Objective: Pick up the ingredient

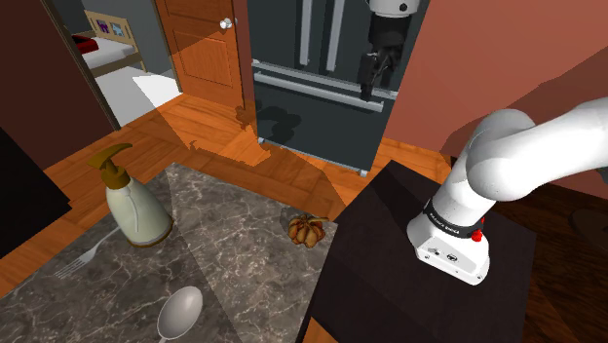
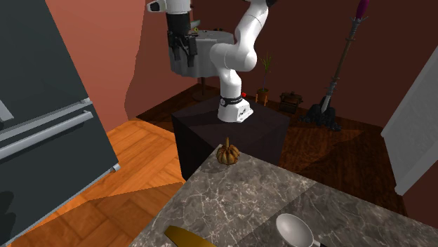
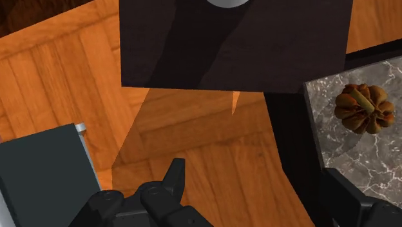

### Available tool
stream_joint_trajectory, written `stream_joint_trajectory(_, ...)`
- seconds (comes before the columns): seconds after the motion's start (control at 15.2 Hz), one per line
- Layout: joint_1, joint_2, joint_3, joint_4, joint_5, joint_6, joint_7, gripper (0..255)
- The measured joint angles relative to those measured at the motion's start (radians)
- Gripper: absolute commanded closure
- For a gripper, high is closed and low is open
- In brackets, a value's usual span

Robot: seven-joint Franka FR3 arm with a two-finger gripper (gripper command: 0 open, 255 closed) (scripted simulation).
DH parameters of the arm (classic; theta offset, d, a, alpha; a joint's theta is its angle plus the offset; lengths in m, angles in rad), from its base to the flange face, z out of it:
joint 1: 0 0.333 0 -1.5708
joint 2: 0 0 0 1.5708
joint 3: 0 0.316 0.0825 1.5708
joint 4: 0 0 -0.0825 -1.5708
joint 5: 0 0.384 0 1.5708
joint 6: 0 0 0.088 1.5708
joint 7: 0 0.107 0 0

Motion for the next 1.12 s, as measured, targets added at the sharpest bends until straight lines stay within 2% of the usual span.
stream_joint_trajectory(0.26, 0.054, 0.0, 0.033, -0.098, 0.049, 0.094, -0.005, 0)
stream_joint_trajectory(0.59, 0.131, 0.058, 0.081, -0.2, 0.117, 0.251, -0.011, 0)
stream_joint_trajectory(1.12, 0.264, 0.213, 0.156, -0.319, 0.233, 0.527, -0.045, 0)
